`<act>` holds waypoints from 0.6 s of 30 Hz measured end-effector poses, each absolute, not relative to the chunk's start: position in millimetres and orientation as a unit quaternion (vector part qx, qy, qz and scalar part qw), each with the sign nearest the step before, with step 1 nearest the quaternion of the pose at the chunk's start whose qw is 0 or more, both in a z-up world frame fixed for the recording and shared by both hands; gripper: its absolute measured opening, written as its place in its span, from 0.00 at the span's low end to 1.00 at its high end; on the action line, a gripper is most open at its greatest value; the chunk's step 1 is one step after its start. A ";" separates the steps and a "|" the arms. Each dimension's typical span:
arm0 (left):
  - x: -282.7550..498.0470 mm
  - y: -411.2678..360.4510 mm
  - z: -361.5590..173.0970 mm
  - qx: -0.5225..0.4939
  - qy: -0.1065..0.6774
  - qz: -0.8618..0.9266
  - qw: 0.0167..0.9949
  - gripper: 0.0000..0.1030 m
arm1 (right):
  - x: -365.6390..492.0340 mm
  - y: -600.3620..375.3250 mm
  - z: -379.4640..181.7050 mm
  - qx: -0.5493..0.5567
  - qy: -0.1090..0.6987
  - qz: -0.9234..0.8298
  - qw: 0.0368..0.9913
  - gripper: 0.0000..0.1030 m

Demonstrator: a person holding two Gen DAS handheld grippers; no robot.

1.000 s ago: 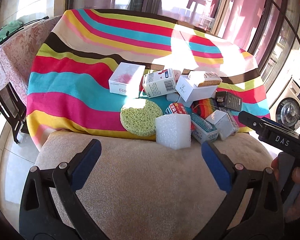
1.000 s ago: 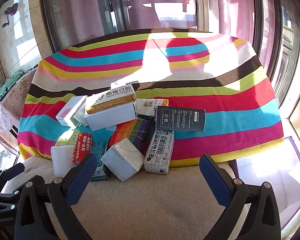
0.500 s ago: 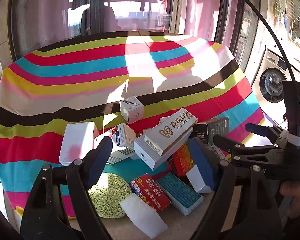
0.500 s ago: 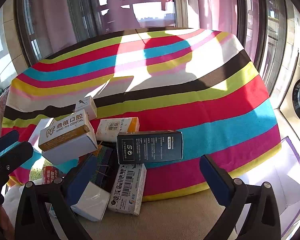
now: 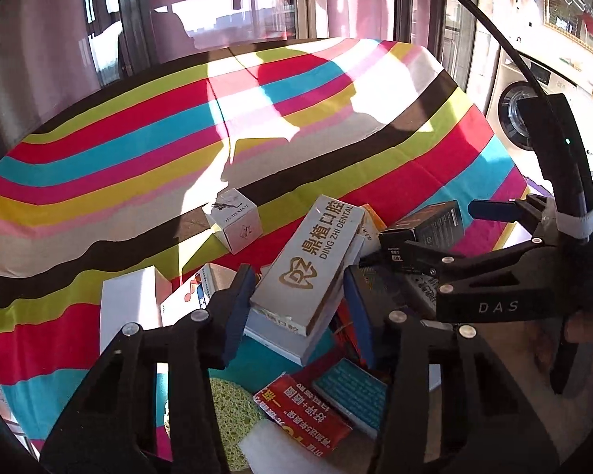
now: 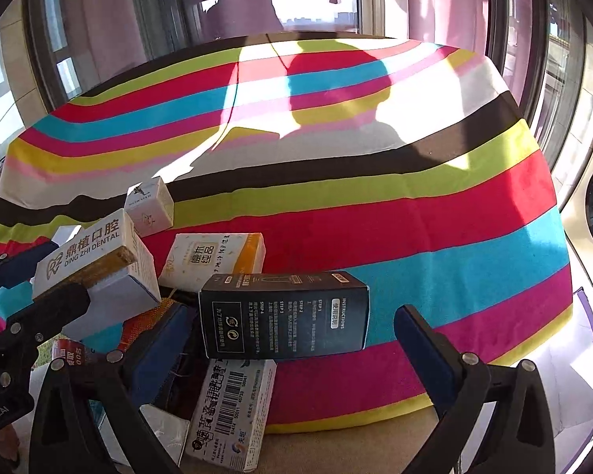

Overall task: Organize objects
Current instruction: 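Carry the black box and white dental box over the purple-rimmed storage box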

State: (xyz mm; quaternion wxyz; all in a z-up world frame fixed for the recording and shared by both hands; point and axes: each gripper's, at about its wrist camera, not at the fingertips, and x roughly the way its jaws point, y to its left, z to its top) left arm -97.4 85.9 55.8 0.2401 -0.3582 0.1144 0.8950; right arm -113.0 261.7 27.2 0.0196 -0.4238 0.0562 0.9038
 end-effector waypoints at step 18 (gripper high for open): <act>-68.1 98.4 74.8 -0.354 0.040 0.903 0.241 0.34 | -83.5 276.9 42.2 -0.374 0.084 0.922 0.057 0.83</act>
